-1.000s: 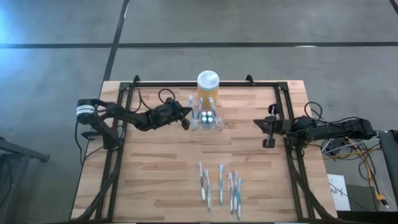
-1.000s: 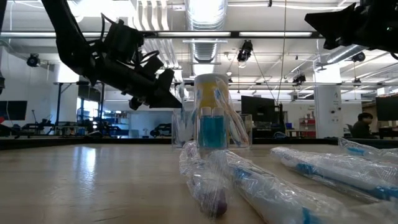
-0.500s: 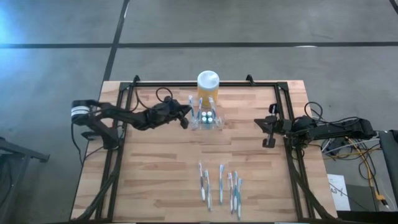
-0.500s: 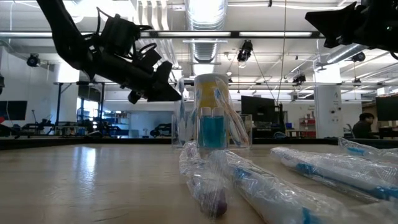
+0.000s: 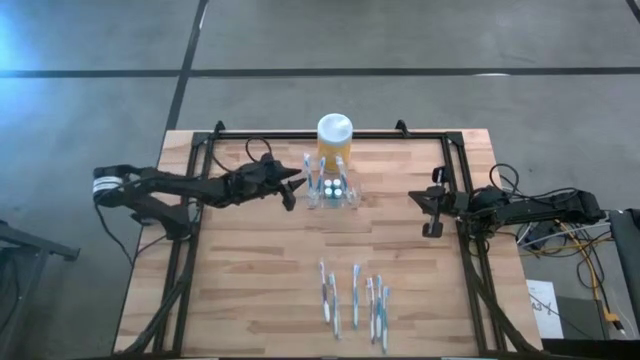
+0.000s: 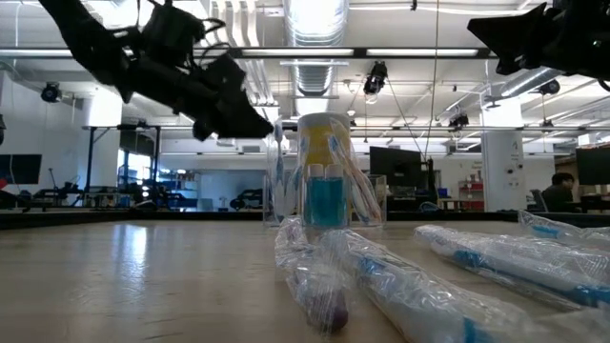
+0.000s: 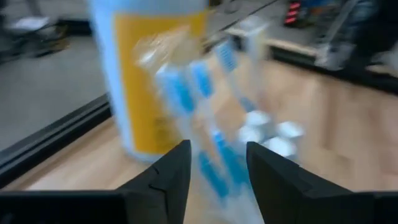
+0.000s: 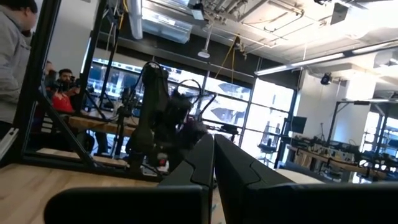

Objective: Pick & Place toothbrushing station
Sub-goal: Put the blue toothbrush into the transparent organizer

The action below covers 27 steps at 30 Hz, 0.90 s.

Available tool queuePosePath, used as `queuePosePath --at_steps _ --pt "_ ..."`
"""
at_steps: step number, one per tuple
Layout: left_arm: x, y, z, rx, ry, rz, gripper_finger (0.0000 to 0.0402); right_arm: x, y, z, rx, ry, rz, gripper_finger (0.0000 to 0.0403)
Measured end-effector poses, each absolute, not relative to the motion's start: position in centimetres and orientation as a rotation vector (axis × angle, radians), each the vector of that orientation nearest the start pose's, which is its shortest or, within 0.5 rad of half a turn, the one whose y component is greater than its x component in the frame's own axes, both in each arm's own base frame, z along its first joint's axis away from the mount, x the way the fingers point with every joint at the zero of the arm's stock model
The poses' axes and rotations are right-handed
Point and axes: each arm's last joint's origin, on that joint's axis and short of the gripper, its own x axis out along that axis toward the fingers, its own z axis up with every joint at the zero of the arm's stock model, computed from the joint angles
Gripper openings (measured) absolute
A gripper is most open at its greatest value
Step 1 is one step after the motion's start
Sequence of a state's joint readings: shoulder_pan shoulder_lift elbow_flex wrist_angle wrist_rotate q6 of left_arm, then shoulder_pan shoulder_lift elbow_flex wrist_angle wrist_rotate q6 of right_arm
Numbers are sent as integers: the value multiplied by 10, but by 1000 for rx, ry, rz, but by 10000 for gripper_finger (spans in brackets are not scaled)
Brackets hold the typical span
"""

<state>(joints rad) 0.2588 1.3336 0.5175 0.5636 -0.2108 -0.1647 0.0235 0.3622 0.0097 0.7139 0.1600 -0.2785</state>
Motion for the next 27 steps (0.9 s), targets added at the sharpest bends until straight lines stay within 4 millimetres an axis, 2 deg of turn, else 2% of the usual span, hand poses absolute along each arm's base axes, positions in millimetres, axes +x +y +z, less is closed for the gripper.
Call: queuePosePath --at_steps 9,14,17,22,27 --pt "222 57 238 -27 189 216 158 114 -2 203 -228 -340 -182 8" --pt "201 47 252 47 196 163 130 114 -2 203 -225 -339 -181 8" --pt "187 41 253 107 184 124 93 114 -2 203 -225 -338 -181 8" --pt "167 34 245 142 132 64 16 114 -2 203 -225 -338 -181 8" --pt "153 27 228 143 69 -49 12 114 -2 203 -226 -338 -180 8"
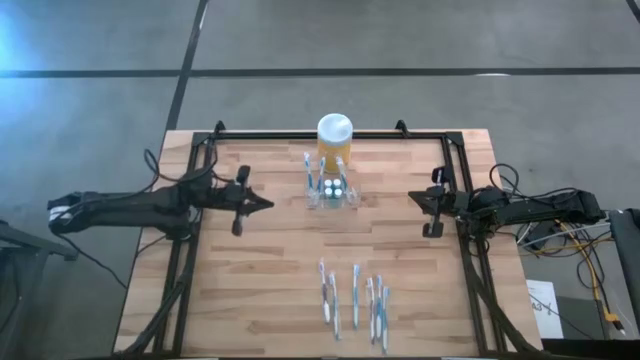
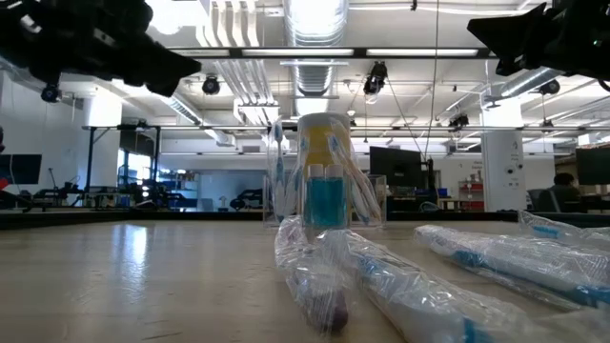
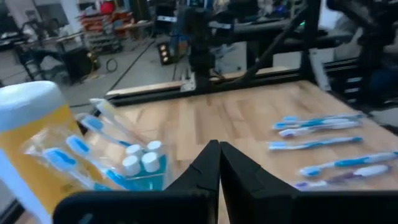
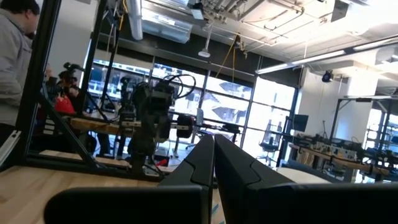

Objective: Pick & Place toothbrushing station
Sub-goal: Put the blue toothbrush into the transparent organizer

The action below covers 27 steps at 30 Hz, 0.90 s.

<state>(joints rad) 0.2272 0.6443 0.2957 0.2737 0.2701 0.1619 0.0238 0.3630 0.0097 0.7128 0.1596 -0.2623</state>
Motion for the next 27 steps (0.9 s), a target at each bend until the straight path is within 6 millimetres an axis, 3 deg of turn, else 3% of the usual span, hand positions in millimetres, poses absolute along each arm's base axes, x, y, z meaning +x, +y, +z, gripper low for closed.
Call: queuePosePath --at_steps 20,27 --pt "125 22 175 -2 37 -24 6 114 -3 203 -238 -337 -234 8" --pt "122 21 169 -61 32 -7 3 113 -3 205 -163 -364 -224 8"
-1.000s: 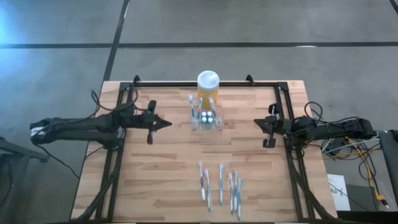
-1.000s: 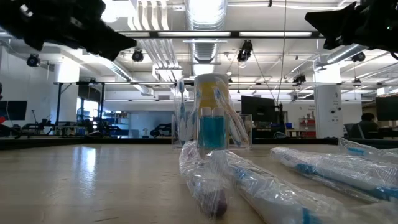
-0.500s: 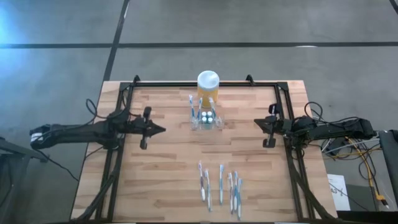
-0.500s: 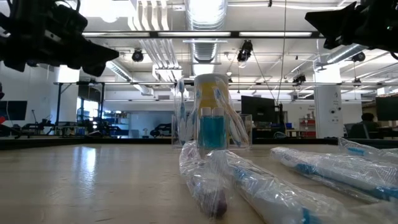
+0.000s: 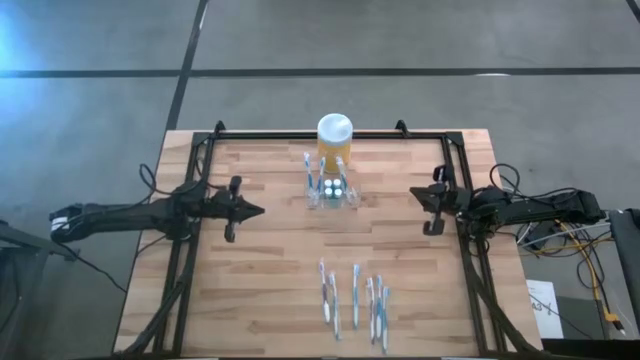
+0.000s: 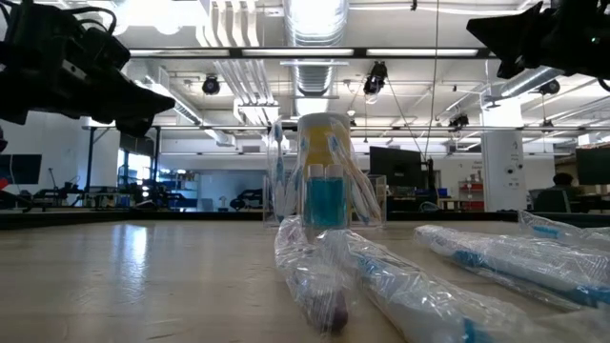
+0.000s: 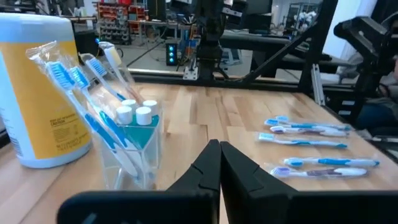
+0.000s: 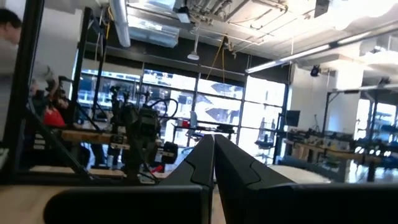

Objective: Pick & Place toothbrushing station
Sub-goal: Put the blue toothbrush into the transparent organizer

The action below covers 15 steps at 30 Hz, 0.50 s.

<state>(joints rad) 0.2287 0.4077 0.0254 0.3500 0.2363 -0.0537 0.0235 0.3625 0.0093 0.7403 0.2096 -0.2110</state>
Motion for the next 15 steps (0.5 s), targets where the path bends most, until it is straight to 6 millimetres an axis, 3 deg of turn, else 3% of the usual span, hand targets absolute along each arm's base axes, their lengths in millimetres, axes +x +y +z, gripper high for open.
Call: queuePosePath --at_steps 7,15 --pt "119 21 166 -112 72 -4 6 113 -3 205 -75 -371 -208 8" --pt "119 21 165 -123 77 -4 6 113 -3 204 -117 -362 -217 8"
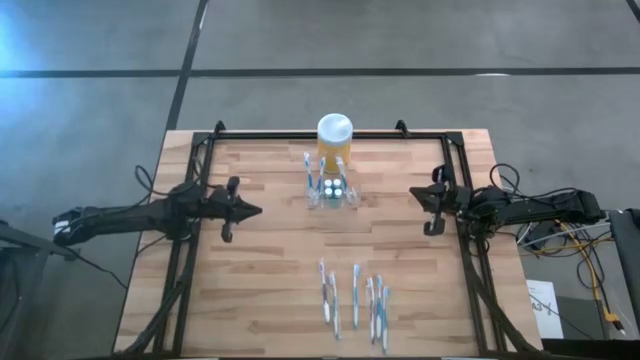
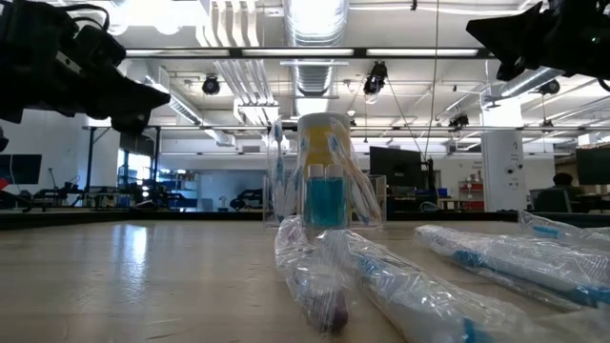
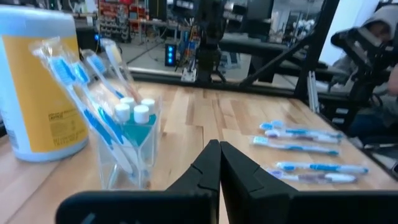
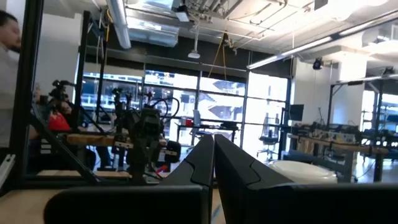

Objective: Pick & Place toothbrushing station
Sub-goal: Put the blue toothbrush into the transparent organizer

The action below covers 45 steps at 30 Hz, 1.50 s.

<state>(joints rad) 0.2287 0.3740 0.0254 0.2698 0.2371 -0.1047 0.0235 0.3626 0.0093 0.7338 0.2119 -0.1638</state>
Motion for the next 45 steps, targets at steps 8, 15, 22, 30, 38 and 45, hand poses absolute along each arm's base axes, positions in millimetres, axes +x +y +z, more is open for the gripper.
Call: queuePosePath --at_steps 8,15,22,30,38,45 --pt "119 20 174 -109 -9 -26 6 113 -3 204 -145 -359 -222 8" --pt "120 20 180 -95 -32 -30 10 118 -3 193 -91 -241 -202 8" --pt "120 20 178 -38 -3 -43 11 121 -3 181 164 -145 -162 8" --pt "120 20 172 -22 56 -41 12 125 0 190 342 -36 -75 8" --pt "120 20 174 -3 46 -41 12 128 8 243 434 357 -140 8" --pt "120 20 172 -54 62 -40 12 144 21 266 560 708 -250 8"
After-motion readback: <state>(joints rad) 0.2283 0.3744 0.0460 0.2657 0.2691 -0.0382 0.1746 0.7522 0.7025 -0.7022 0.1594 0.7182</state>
